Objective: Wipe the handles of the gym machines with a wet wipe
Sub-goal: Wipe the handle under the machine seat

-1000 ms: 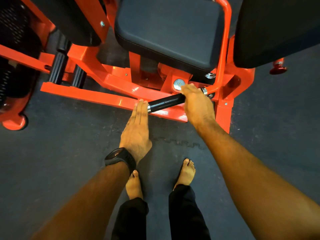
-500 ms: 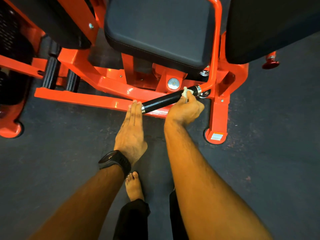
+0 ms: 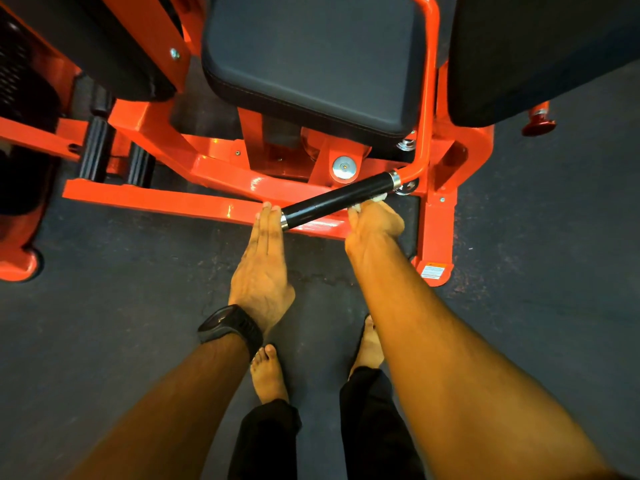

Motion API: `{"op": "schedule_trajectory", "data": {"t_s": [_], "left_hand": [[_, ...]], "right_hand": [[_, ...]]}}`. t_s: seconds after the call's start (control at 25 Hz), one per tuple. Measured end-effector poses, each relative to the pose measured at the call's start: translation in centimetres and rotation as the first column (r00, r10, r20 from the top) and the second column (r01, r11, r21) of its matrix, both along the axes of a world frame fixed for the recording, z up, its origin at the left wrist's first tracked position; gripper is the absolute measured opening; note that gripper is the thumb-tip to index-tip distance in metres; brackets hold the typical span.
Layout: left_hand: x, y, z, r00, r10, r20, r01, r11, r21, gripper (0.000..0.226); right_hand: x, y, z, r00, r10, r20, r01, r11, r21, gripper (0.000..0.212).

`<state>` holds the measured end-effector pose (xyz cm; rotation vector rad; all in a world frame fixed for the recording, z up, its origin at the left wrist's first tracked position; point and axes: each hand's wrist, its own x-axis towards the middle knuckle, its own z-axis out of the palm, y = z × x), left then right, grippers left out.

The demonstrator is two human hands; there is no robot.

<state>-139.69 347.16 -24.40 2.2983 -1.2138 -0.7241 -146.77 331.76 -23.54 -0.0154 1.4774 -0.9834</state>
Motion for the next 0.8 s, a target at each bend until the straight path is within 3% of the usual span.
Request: {"op": "schedule_trajectory", "data": {"t_s": [0.16,0.24,0.32,0.44,0.64,0.8], "left_hand": [[-0.3,0.0,-0.1,1.000,0.016,0.017,-0.016,1.000,0.017,0.113],[-0.1,0.2,-0.1,1.000,-0.014,0.017,0.014,1.000,0.022,0.115],[0.1,0.2,0.0,0.999,-0.031,0.007,0.031,0.999,0.025,0.117],[0.0,0.1,0.0,1.000,-0.009,0.012,0.009,0.999,0.031,0.114],[0.2,0.2,-0.3,1.000,-0.010,-0.015,0.010,1.000,0.023,0.116],[0.2,0.2,-0.2,1.000,-0.025,-0.010,0.025,1.000,-0.002,0.112]], "right_hand": [[0.1,0.5,-0.3,0.998,0.006,-0.057,-0.005,1.000,0.013,0.028],[0.0,0.9,-0.7,0.989,0.111,-0.102,-0.108,0.994,0.031,0.021],[0.4,1.5,-0.3,0.972,0.192,-0.136,-0.189,0.981,0.037,0.031],[1.2,2.0,-0.7,0.975,0.148,-0.167,-0.142,0.989,0.048,0.036],[1.7,3.6,-0.4,0.975,0.222,0.029,-0.224,0.972,0.078,0.032],[2.0,4.4,0.5,0.963,0.263,0.063,-0.268,0.960,0.082,0.033]]}}
